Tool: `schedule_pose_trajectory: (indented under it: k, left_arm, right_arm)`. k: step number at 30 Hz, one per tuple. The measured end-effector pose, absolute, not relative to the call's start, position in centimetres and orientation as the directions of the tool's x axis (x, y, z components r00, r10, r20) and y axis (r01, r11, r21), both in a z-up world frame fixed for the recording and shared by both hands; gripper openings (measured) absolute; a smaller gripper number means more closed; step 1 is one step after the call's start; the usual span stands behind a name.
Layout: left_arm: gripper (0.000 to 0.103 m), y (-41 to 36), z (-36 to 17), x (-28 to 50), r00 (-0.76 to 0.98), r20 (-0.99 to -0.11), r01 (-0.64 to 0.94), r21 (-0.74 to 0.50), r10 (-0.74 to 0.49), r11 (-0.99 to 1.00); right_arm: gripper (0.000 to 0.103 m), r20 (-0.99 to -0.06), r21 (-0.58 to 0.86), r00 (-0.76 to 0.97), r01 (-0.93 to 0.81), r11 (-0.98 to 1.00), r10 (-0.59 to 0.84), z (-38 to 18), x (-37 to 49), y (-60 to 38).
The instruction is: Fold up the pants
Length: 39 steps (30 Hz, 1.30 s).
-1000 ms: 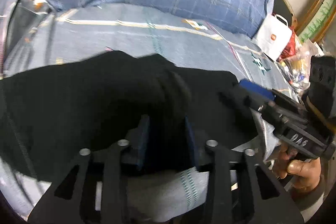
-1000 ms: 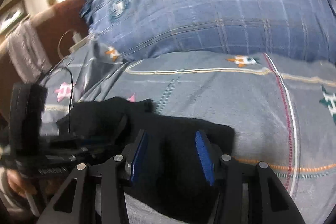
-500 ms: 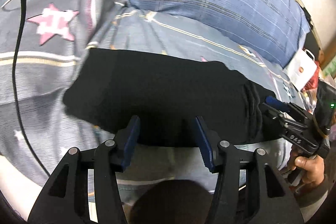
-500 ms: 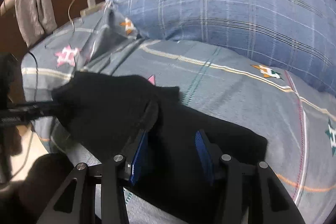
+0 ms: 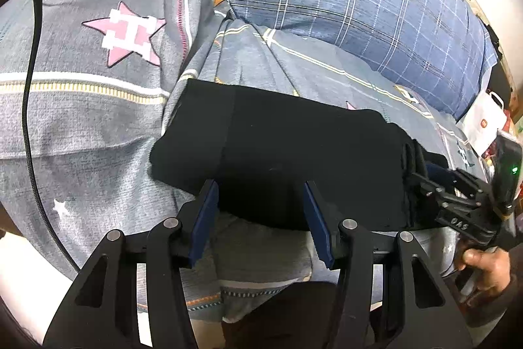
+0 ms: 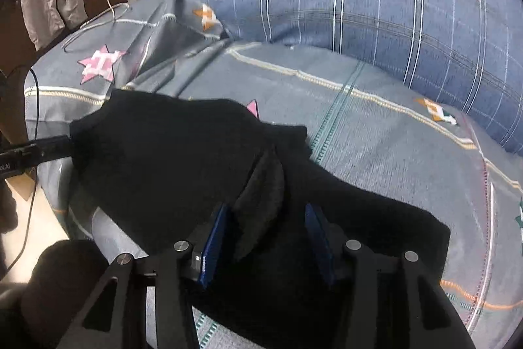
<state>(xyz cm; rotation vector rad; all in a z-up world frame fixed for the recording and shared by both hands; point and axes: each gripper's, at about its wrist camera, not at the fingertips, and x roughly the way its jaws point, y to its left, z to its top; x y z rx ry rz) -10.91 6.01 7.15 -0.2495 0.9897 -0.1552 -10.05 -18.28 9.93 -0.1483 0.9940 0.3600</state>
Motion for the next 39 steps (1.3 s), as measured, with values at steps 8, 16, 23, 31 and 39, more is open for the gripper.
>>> schedule_pose_trajectory:
  k: [8, 16, 23, 31, 39]
  left_arm:
    - [0.053, 7.9, 6.6, -11.4, 0.542, -0.805, -0.039, -0.312, -0.242, 0.949]
    - [0.066, 10.7, 5.2, -12.5, 0.555, -0.769, -0.121, -0.453, -0.318, 0.883]
    - [0.068, 10.4, 3.6, -11.4, 0.552, -0.759, -0.147, -0.497, -0.346, 0.855]
    - [0.081, 9.7, 2.5, -10.2, 0.587, -0.734, -0.155, -0.516, -0.342, 0.842]
    - [0.042, 9.5, 3.2, -9.7, 0.621, -0.705, -0.141, -0.530, -0.342, 0.836]
  right_arm:
    - [0.048, -0.779, 0.114, 0.528, -0.410, 0.905, 0.337, 13.9, -9.5, -16.3]
    - [0.048, -0.782, 0.209, 0.411, -0.536, 0.818, 0.469, 12.9, -6.3, -9.9]
    - [0.049, -0.799, 0.227, 0.316, -0.628, 0.744, 0.511, 11.0, -2.4, -3.9]
    - [0.050, -0.862, 0.181, 0.207, -0.729, 0.660, 0.464, 7.1, 1.3, 2.1]
    - [0.014, -0.809, 0.259, 0.209, -0.712, 0.652, 0.549, 7.0, 1.1, 1.0]
